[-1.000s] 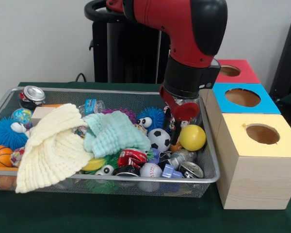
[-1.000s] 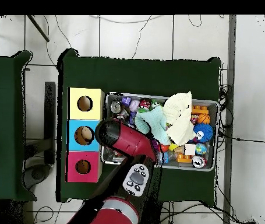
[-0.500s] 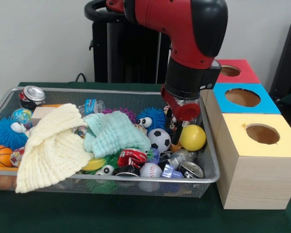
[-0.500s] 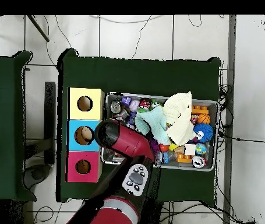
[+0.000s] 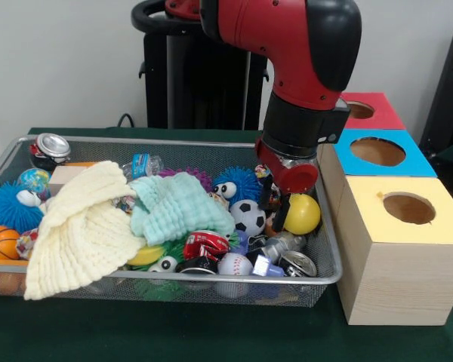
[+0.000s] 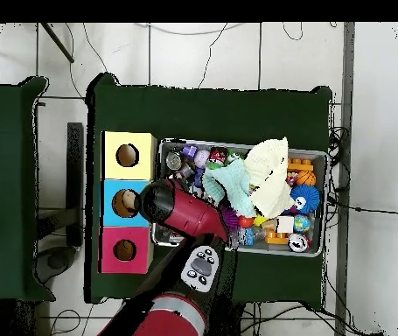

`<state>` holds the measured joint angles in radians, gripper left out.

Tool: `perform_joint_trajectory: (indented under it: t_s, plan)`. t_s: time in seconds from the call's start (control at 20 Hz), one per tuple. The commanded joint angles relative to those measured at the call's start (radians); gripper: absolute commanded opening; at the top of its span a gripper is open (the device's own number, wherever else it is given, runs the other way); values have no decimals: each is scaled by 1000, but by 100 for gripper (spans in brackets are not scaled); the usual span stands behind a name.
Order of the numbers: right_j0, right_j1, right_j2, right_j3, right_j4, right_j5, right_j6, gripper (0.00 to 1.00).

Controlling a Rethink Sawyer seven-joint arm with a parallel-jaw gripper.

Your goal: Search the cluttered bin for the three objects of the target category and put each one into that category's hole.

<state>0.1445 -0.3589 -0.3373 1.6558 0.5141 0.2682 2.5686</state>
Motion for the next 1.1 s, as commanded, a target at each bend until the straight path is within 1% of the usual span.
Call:
perform_joint_trajectory:
  t_s: [0.05, 0.25, 0.5, 0.6, 0.95, 1.1]
  plan:
    - [-66, 25, 178, 99, -35, -118, 96, 100]
    - [-91, 29, 197, 94, -50, -139, 79, 100]
    - [-162, 36, 255, 95, -94, -172, 39, 100]
    - [-176, 33, 269, 104, -110, -184, 44, 100]
    - [-160, 24, 255, 110, -123, -156, 78, 100]
    - [-132, 21, 225, 107, -109, -117, 96, 100]
